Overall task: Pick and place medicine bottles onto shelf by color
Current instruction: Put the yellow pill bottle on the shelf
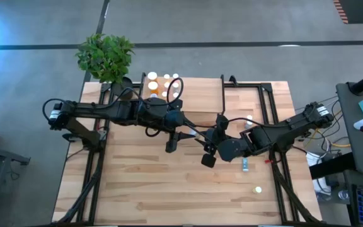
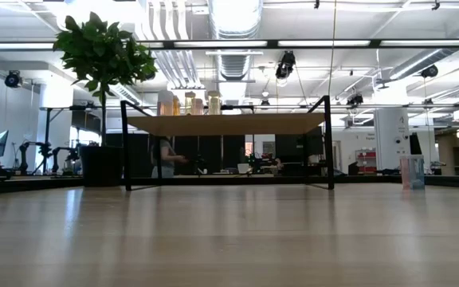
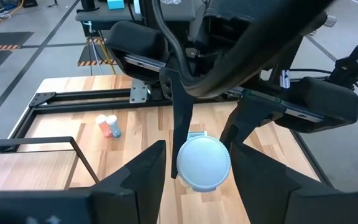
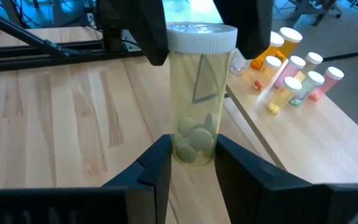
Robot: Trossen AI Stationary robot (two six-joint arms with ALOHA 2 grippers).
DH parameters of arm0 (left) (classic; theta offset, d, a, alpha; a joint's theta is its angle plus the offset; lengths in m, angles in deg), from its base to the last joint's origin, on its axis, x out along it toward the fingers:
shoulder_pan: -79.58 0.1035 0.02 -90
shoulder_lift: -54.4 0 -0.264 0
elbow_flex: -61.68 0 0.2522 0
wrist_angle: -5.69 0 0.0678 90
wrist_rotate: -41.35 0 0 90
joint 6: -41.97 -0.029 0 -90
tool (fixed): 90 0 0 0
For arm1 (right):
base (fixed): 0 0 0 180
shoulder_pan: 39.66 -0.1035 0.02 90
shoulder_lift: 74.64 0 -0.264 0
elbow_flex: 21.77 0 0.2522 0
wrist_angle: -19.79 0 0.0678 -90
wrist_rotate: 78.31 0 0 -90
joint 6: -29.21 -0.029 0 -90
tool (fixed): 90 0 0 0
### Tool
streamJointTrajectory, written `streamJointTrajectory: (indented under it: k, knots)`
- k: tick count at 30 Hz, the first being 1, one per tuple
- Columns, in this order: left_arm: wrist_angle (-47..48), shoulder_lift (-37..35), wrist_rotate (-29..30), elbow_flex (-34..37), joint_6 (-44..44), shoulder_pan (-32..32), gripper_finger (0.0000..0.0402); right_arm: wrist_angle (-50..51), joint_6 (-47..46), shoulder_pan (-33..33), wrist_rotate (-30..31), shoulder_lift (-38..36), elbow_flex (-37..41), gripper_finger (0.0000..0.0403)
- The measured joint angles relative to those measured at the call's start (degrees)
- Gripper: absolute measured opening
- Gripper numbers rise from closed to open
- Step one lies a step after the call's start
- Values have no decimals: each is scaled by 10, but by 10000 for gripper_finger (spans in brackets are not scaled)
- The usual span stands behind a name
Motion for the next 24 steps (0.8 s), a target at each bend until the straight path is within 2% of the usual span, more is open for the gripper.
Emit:
streamJointTrajectory:
  k: [11, 21, 24]
  knots:
    - [0, 0, -1, 0, 1, 0, 106, 0, 0, 0, 0, 0, 0, 105]
    - [1, 0, -3, -2, 0, 4, 109, 0, -17, 0, 5, 0, 1, 107]
    - [0, -1, -1, -2, 0, 15, 109, 15, -35, 0, 39, -3, 1, 122]
